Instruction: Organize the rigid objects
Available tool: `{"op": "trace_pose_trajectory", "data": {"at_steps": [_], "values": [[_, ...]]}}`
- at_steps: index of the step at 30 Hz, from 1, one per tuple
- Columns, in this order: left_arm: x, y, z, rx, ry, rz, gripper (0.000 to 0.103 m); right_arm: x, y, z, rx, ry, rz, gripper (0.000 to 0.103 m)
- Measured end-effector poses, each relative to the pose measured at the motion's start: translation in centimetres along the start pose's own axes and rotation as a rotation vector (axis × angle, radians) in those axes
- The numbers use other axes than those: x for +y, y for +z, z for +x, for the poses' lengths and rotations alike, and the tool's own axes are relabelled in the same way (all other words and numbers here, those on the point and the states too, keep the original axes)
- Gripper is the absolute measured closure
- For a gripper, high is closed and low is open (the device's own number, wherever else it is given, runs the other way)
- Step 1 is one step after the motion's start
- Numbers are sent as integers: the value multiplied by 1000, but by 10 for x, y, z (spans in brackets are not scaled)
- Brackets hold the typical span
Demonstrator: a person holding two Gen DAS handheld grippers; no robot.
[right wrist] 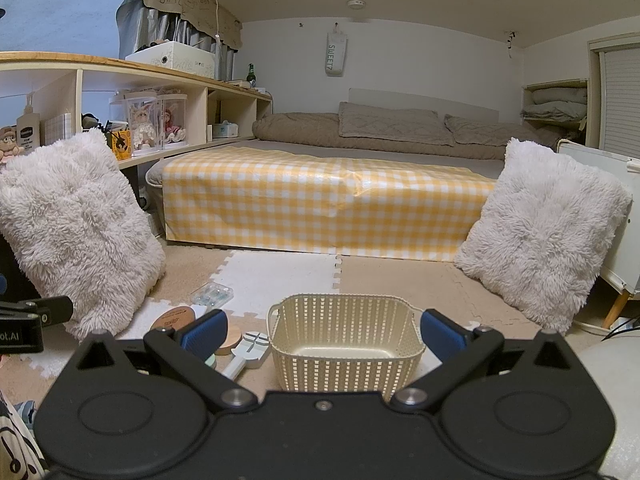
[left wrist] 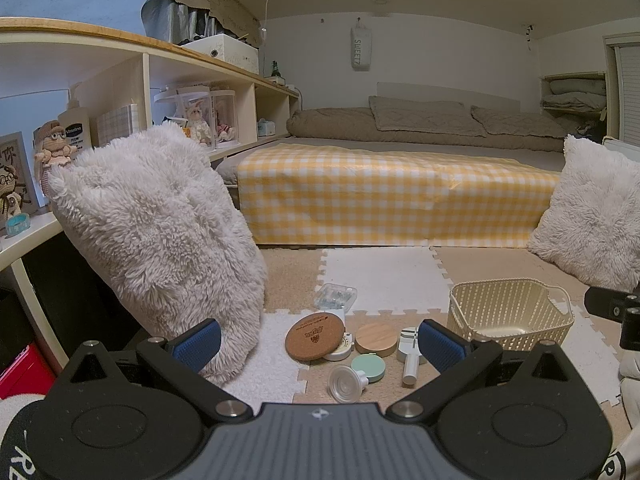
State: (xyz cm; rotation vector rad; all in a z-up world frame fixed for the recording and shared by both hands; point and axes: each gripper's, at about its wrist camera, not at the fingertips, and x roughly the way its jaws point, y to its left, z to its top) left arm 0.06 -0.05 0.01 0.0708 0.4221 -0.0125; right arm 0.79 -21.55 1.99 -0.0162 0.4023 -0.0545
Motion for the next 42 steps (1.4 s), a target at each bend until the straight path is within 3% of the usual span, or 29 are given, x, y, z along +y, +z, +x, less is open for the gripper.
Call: {"op": "trace_pose_trajectory", "data": {"at_steps": [21,28,32,38,42], "values": [[1,-2,1,-3,-2,0,0,3,-1,-4,-11,-5,-3,0],[2,2,-3,-18,-16,-9,0,3,6,-11,-68,18,-7,0],[2,3,-4,-15,-19,-10,0,-5,15,-14,-142,43,21,0],[2,5,-6,0,-47,-17,0,-22,43,11,-141,45,-21,0],[5,3,-5,16,-61,-28,0,-41,57,43,-129,-19,-5,0]]}}
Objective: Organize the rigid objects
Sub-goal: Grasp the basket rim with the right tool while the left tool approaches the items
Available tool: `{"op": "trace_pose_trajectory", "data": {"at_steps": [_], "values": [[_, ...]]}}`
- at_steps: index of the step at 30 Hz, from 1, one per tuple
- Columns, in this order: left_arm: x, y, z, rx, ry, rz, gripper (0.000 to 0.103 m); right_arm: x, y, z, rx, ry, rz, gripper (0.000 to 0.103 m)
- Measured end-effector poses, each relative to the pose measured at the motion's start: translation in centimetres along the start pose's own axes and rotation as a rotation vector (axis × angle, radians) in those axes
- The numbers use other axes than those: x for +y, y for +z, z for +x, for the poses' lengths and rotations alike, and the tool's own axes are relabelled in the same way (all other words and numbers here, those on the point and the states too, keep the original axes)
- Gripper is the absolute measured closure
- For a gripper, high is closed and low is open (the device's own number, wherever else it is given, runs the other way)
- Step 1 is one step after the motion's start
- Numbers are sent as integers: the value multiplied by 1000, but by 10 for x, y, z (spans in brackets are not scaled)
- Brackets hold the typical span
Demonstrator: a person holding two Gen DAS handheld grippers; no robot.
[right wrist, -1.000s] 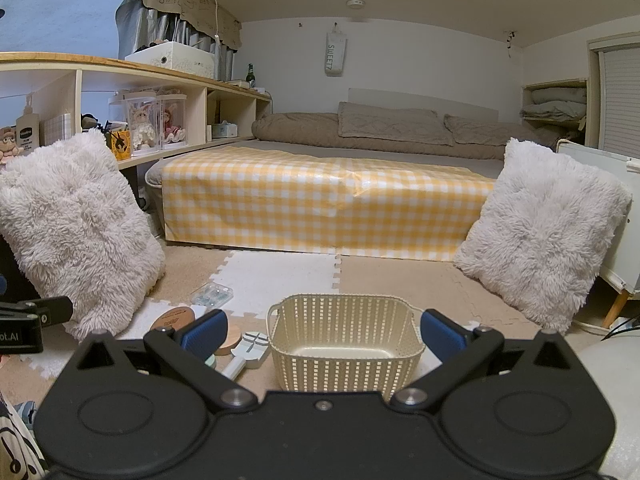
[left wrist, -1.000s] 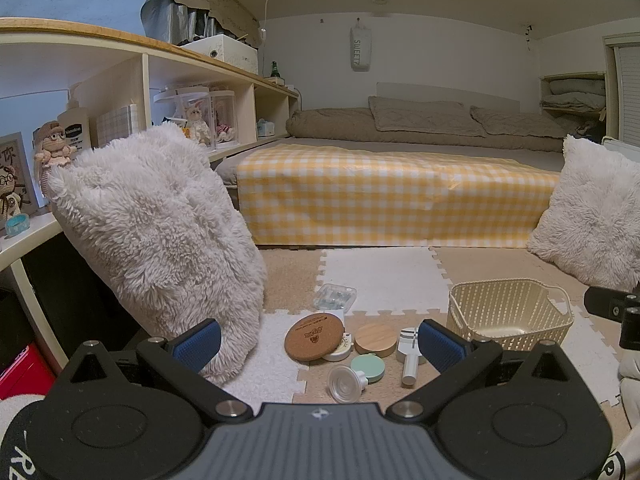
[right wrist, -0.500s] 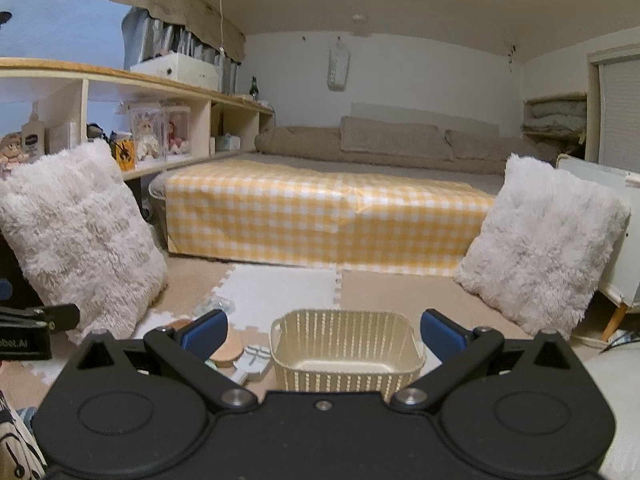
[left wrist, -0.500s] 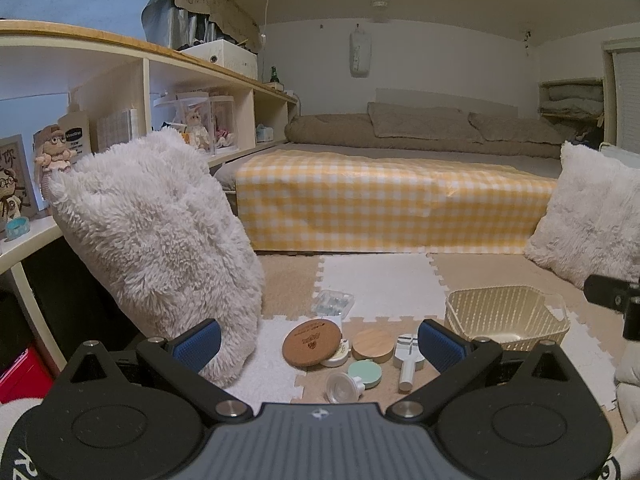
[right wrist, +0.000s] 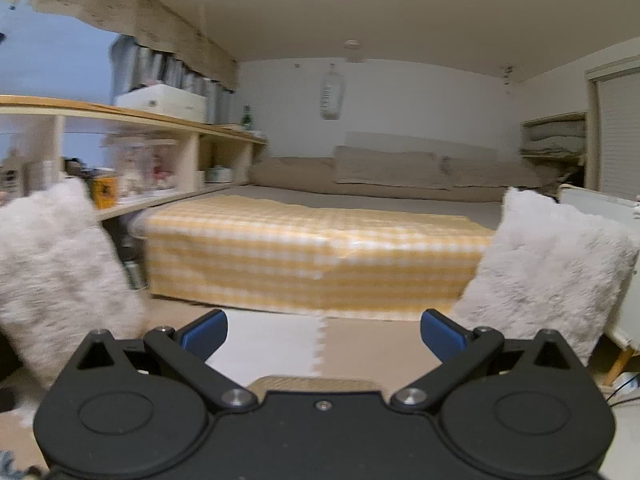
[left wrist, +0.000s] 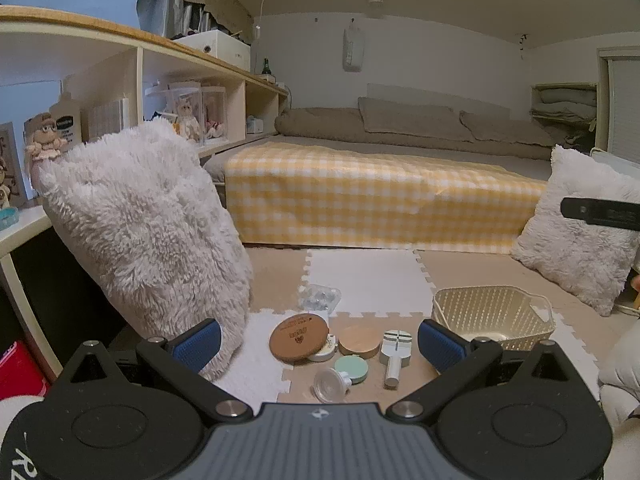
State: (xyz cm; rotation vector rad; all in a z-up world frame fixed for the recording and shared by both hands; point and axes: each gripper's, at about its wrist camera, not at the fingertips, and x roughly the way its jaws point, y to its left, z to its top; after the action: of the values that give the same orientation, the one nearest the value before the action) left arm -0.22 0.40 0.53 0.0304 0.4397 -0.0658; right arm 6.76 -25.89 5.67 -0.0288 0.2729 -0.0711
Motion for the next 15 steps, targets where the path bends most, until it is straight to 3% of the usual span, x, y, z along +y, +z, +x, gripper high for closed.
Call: {"op": "trace_pose_trajectory", "data": {"at_steps": [5,10,12,15], "values": [[7,-2,2,28,-28,-28,0,-23,0,52,96,-77,-15,0],[16,-2,7,75,-69,-93,0,-51,-16,104,251,-97,-13,1],[17,-1,9,89,-71,-105,0,-59,-27,120,303,-95,-17,18],[15,7,10,92,-65,-97,0,-66,-46,140,383,-55,-22,35]]}}
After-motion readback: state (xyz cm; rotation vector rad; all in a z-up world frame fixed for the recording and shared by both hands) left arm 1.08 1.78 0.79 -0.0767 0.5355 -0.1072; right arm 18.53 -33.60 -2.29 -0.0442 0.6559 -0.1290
